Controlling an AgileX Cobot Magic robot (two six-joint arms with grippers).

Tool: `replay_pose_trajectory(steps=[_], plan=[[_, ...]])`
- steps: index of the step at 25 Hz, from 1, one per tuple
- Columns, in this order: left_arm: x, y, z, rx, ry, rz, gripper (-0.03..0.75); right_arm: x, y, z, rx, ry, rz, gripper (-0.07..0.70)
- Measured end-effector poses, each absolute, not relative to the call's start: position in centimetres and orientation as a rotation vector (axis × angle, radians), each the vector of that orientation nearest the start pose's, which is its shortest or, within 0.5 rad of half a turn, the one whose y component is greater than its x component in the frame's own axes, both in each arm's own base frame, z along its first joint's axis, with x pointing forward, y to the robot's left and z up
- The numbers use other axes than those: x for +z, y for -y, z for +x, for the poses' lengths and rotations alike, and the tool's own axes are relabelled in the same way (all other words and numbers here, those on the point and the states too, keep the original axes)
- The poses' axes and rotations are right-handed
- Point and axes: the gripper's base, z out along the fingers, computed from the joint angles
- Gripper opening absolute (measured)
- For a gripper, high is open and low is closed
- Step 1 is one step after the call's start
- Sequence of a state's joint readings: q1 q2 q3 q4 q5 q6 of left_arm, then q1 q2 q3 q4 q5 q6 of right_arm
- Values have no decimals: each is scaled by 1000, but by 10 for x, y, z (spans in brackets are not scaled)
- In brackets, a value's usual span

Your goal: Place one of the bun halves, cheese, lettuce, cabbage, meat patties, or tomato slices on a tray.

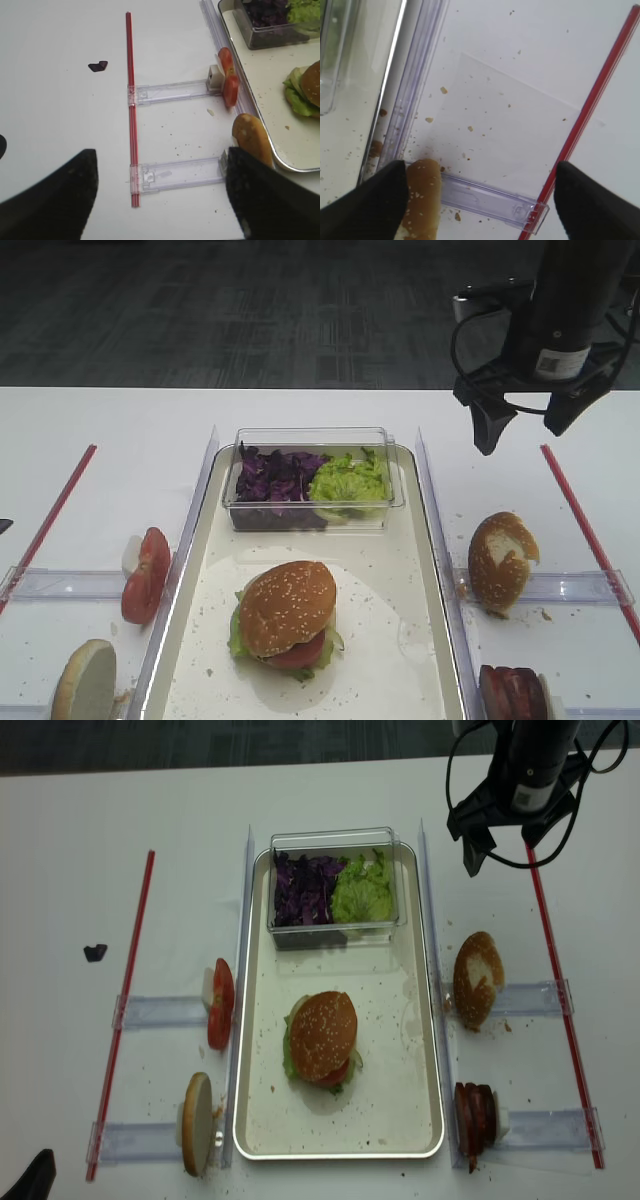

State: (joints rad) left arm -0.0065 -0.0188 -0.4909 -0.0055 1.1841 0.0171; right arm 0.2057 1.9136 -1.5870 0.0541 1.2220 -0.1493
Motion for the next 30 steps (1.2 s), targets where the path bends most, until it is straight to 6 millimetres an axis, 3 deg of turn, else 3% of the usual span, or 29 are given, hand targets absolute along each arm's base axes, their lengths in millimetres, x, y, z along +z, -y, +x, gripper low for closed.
replay_pose_trajectory(steps=[9,24,30], plan=[[265,0,-12,-1,-2158,26,491,247,-76,382,56,-2998,-460,615],[265,0,-12,6,-2158,25,491,247,7,390,22,-3027,-146,614],[265,0,-12,6,-2158,25,491,247,30,389,-18,-3031,-97,614]])
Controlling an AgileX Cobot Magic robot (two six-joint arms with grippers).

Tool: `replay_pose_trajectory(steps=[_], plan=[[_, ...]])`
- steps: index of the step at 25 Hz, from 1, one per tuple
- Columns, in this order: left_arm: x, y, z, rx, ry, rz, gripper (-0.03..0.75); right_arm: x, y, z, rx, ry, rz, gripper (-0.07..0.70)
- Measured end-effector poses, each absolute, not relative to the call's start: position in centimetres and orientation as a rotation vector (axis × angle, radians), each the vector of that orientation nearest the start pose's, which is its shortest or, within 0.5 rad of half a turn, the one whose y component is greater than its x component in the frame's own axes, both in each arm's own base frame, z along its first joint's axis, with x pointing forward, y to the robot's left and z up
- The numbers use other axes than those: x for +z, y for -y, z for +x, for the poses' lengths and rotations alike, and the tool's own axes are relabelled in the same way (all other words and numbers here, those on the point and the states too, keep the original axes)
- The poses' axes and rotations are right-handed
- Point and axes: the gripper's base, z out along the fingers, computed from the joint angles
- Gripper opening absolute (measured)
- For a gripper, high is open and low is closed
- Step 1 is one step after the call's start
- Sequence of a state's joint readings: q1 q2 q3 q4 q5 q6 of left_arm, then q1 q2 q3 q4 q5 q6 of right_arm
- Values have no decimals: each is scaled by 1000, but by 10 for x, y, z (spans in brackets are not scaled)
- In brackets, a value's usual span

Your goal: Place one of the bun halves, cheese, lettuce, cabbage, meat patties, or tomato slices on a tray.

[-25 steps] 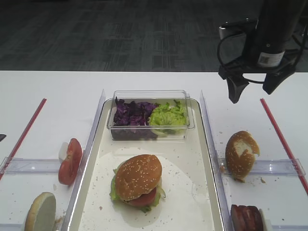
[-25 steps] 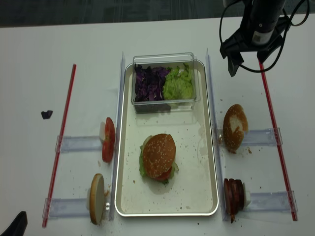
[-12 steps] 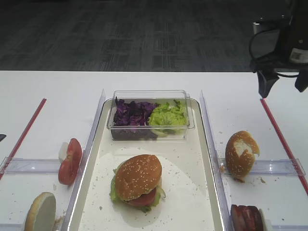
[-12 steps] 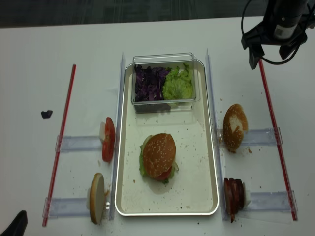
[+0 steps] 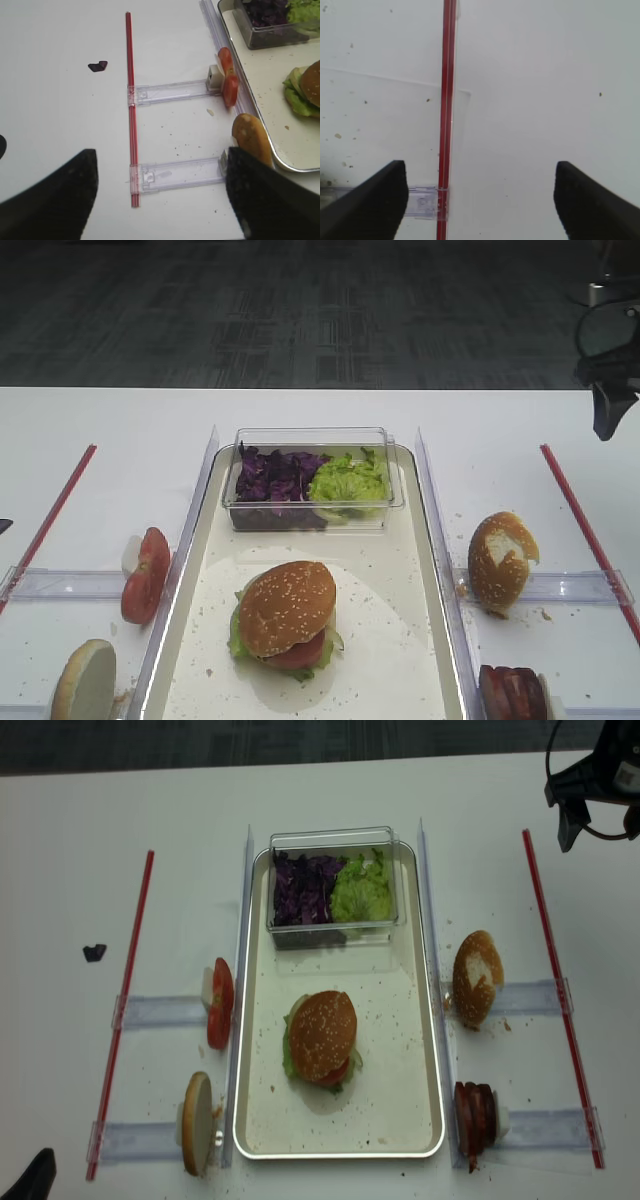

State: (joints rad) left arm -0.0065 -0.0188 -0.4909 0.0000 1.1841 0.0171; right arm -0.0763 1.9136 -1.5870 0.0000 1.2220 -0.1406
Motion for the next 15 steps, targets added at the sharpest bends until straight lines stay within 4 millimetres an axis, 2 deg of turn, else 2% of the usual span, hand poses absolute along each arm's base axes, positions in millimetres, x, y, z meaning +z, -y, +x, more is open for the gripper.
replay_pose_trajectory(steps=[11,15], plan=[[265,0,-12,-1,-2158,26,491,247,31,389,0,-3029,-110,614],[265,0,-12,6,-2158,25,491,263,31,383,-2,-2990,-105,614]])
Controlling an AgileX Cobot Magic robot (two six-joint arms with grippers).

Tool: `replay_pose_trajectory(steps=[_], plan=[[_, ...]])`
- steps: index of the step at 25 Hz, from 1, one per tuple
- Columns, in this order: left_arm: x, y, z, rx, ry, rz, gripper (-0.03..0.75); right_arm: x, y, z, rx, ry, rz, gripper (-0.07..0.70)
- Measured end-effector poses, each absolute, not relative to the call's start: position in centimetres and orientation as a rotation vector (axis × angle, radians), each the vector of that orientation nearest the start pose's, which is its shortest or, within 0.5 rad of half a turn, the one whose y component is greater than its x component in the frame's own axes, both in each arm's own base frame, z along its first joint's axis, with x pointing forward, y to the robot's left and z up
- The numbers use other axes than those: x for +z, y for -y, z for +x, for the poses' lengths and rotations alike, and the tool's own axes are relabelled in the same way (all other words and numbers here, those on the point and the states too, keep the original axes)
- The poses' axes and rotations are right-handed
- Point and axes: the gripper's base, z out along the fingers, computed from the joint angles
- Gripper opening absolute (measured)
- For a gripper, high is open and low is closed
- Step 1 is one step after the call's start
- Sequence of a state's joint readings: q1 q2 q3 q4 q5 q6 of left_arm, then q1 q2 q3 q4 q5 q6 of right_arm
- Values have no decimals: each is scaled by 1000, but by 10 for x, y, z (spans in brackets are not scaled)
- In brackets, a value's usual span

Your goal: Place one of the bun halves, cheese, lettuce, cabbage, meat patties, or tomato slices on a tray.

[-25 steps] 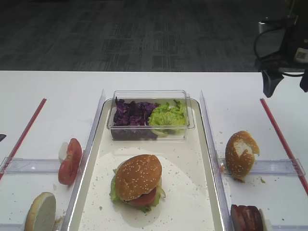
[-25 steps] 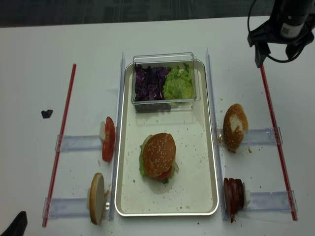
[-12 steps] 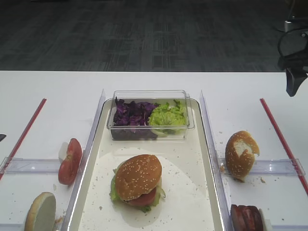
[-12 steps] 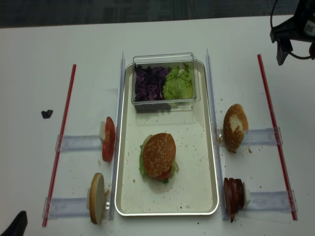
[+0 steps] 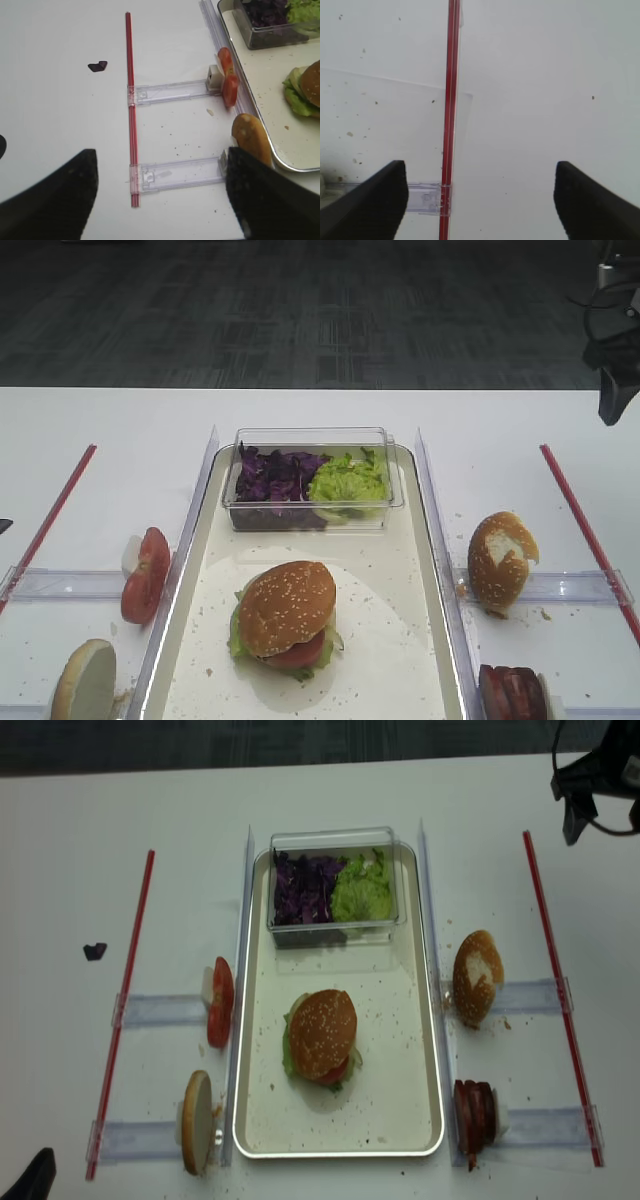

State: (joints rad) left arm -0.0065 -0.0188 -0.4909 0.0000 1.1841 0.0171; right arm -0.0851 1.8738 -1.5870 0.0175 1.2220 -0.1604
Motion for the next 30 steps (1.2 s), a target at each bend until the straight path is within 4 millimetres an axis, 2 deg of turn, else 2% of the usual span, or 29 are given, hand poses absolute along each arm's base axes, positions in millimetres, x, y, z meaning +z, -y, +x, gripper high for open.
replay_pose_trajectory(steps=[5,13,20,30], plan=[[265,0,-12,6,-2158,25,491,297,30,367,-11,-2906,-102,614],[265,0,-12,6,-2158,25,491,331,25,318,-23,-2842,-108,614],[265,0,-12,6,-2158,25,491,340,21,269,-26,-2823,-108,614],[265,0,-12,6,-2158,25,491,331,15,192,-36,-2806,-91,614]])
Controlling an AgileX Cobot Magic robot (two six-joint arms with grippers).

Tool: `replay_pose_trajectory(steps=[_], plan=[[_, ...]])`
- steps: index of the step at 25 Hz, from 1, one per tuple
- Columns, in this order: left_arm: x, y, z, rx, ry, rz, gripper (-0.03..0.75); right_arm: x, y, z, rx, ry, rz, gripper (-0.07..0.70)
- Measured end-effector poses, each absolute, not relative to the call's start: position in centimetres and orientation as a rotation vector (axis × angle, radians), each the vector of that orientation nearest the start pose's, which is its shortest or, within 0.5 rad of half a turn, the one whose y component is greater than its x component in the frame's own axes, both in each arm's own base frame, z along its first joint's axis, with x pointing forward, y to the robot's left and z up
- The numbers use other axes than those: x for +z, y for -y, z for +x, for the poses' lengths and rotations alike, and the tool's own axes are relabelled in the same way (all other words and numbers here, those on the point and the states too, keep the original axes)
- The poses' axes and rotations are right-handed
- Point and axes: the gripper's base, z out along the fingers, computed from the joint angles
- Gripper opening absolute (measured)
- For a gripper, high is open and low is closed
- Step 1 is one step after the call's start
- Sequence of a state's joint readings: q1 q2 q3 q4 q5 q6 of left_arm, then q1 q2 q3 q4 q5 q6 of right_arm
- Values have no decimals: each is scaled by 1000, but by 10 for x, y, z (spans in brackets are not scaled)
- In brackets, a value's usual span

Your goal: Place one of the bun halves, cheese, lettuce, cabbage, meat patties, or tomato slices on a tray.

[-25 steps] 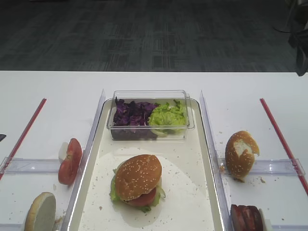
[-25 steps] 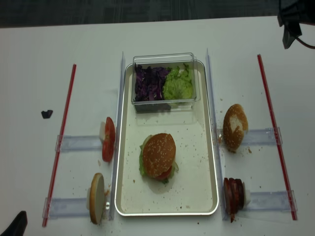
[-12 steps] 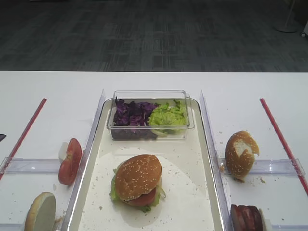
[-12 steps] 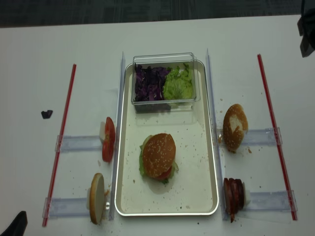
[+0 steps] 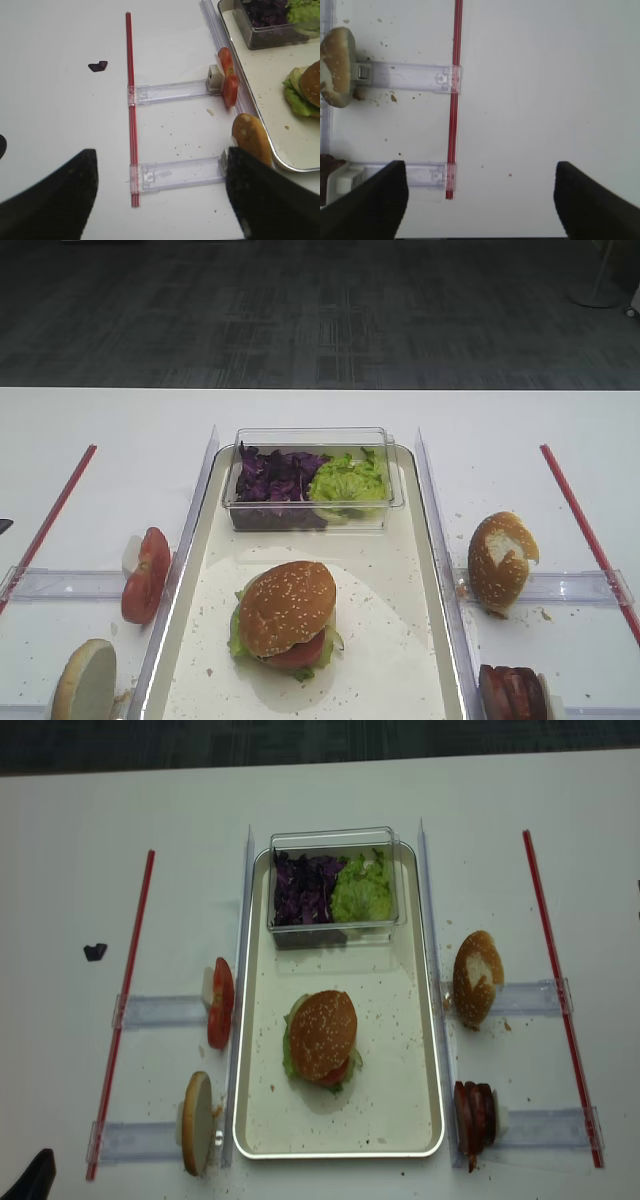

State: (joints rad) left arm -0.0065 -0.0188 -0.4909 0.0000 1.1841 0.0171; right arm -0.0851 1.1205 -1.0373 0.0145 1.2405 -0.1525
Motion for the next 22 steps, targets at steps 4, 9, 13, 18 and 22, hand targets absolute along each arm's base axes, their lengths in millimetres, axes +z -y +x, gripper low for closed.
replay_pose_trajectory(steps=[4,9,13,18,22], plan=[[265,0,-12,6,-2158,25,491,322,14,158,-61,-2789,-60,614],[265,0,-12,-1,-2158,26,491,307,10,113,-61,-2741,-1,614],[265,0,-12,6,-2158,25,491,295,8,80,-61,-2638,47,614],[265,0,-12,-1,-2158,26,491,278,5,51,-61,-2489,73,614],[265,0,-12,6,-2158,25,491,267,4,34,-64,-2414,74,614]])
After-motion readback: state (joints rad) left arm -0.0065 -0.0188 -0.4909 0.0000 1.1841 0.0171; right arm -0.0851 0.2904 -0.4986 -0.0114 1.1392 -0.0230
